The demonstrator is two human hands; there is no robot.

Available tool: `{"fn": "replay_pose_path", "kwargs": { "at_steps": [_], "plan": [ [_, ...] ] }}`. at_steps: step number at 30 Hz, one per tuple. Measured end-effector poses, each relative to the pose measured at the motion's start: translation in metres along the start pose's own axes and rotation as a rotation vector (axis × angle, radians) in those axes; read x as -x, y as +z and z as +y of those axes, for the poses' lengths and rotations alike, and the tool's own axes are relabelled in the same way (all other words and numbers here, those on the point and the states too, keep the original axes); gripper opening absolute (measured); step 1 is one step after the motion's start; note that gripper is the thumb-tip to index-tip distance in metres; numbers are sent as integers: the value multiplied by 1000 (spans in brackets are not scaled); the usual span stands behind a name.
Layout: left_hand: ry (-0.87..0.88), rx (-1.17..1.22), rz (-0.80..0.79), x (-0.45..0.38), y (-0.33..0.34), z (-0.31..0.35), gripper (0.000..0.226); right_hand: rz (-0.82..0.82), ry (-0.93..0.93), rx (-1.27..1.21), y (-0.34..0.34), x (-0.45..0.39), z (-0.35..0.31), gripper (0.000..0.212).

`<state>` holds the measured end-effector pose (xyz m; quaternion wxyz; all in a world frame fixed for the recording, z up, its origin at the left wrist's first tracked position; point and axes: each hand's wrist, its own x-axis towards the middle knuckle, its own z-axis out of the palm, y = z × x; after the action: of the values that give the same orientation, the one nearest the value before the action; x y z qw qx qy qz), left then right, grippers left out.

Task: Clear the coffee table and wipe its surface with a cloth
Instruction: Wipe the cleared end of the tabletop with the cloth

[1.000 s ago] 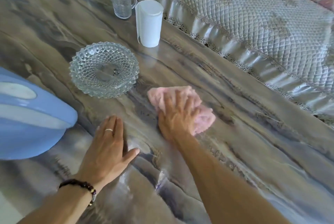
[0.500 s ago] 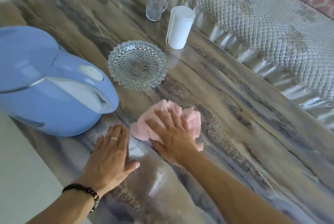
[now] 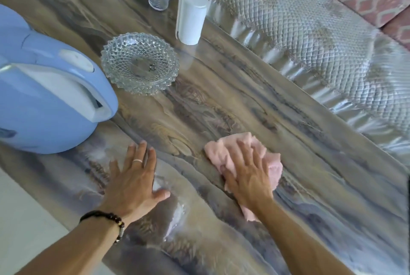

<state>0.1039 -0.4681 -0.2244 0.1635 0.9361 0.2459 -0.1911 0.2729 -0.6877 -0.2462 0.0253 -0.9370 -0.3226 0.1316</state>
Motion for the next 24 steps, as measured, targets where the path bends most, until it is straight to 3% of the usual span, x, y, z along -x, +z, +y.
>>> {"fn": "replay_pose_path", "kwargs": {
  "at_steps": [3,4,5,8,9,10,12,14,15,16,18,20,21,22,24],
  "plan": [
    [3,-16,5,-2,2,0,104,67,572,-150,-22,-35,-16,49],
    [11,-23,6,0,4,0,103,31,650,-106,-26,-43,-46,44],
    [20,-32,6,0,6,0,103,28,566,-3,-24,-42,-74,45],
    [52,-52,71,6,6,-6,100,-29,-151,40,11,8,-107,57],
    [73,-63,101,11,5,-10,97,-79,-212,4,14,21,-94,60],
    [97,-85,133,17,3,-18,94,-104,-203,9,11,23,-76,62],
    [133,-147,193,29,1,-38,92,-26,23,39,-3,8,-61,62],
    [116,-177,194,40,2,-62,93,68,361,-26,-16,-33,-83,47],
    [90,-179,188,45,5,-75,94,37,446,-69,-18,-48,-110,42],
    [62,-181,180,49,7,-87,96,8,382,-55,-13,-54,-141,42],
    [19,-167,174,54,12,-105,100,-5,0,-4,13,-37,-189,51],
    [-8,-128,180,57,14,-114,104,-75,-344,52,32,10,-194,56],
    [-17,-117,177,59,14,-117,107,-73,-422,76,30,23,-179,58],
    [-32,-114,176,60,15,-122,110,-80,-408,70,24,21,-159,61],
    [-52,-113,193,61,19,-129,111,-37,-162,92,16,-2,-132,63]
  ]
}}
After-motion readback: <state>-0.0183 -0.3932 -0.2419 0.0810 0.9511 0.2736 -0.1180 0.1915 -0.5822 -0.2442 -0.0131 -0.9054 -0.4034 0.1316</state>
